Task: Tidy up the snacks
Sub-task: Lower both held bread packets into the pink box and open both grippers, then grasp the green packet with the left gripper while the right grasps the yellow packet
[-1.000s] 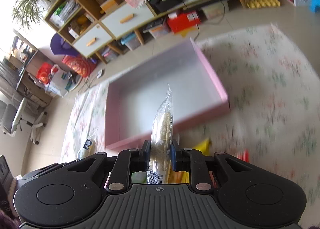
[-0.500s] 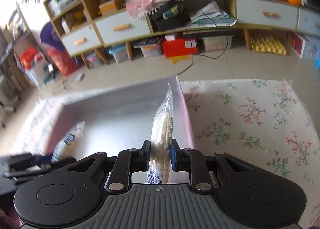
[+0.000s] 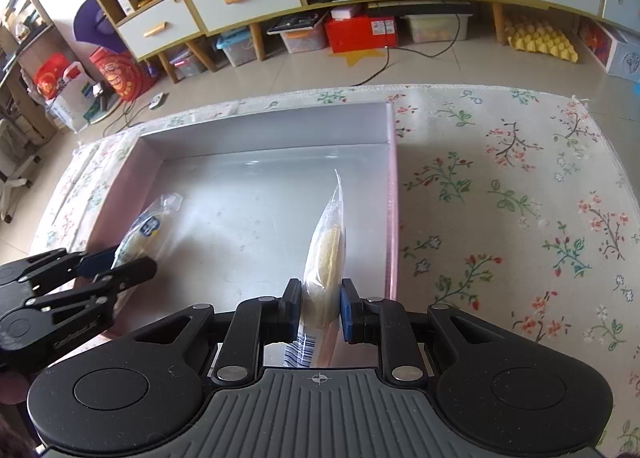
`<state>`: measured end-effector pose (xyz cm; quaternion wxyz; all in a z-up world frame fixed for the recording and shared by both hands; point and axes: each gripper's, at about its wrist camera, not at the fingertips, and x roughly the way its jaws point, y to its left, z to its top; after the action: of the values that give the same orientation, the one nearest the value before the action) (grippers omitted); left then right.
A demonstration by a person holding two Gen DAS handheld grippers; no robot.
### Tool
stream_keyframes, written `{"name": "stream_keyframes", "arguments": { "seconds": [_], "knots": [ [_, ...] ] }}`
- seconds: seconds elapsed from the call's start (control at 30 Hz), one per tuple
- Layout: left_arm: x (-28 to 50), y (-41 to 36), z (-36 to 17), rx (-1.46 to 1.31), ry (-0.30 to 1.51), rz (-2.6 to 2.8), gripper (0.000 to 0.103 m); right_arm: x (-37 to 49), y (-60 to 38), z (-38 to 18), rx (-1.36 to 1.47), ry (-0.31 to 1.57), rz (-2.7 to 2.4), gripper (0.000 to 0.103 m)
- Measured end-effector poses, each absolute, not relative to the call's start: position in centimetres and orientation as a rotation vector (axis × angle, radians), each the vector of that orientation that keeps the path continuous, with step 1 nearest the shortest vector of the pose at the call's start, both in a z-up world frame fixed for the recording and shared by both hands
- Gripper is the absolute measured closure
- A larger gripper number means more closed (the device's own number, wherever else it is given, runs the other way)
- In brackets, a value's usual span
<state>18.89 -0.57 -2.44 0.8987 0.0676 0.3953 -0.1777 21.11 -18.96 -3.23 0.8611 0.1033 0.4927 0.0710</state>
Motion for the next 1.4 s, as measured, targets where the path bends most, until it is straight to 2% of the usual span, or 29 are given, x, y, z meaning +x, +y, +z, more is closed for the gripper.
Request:
{"name": "stream_keyframes", "arguments": {
  "seconds": [0.13, 0.27, 0.3, 0.37, 0.4, 0.43, 0.53, 0.67, 0.87, 1.03, 1.4],
  "knots": [
    [19.0, -1.1, -2.7, 0.152, 0.825, -0.338, 0.075, 21.1, -18.8, -3.1, 0.216, 1.015, 0.147, 0.083],
    [18.8, -1.2, -2.4, 0.150, 0.836, -0.315, 0.072, 20.7, -19.0, -2.5, 0.238, 0.990, 0.150, 0.078],
    [18.7, -1.1, -2.3, 0.133, 0.840, -0.309, 0.064, 20.5, -19.1, -2.3, 0.250, 0.988, 0.156, 0.076],
    [18.2, -0.7, -1.7, 0.096, 0.835, -0.313, 0.051, 20.0, -19.0, -1.6, 0.258, 0.976, 0.158, 0.061],
    [17.9, -0.6, -1.5, 0.083, 0.828, -0.316, 0.047, 19.7, -18.9, -1.2, 0.255, 0.967, 0.153, 0.058],
    [17.7, -0.5, -1.3, 0.077, 0.825, -0.317, 0.046, 19.3, -18.7, -0.8, 0.253, 0.957, 0.151, 0.053],
    [16.7, -0.2, -0.7, 0.067, 0.831, -0.325, 0.038, 18.2, -18.3, 0.4, 0.271, 0.934, 0.160, 0.051],
    [15.2, 0.1, 0.4, 0.055, 0.823, -0.321, 0.022, 16.4, -17.6, 2.3, 0.255, 0.896, 0.168, 0.033],
    [12.9, 0.7, 1.5, 0.050, 0.834, -0.302, 0.007, 13.8, -16.9, 4.1, 0.272, 0.887, 0.161, 0.023],
    [10.9, 1.5, 1.9, 0.045, 0.862, -0.271, 0.001, 11.7, -16.8, 4.0, 0.301, 0.909, 0.147, 0.022],
    [7.6, 1.7, 1.1, -0.027, 0.941, -0.243, 0.001, 8.2, -16.9, 2.1, 0.273, 0.943, 0.087, 0.021]
  ]
}}
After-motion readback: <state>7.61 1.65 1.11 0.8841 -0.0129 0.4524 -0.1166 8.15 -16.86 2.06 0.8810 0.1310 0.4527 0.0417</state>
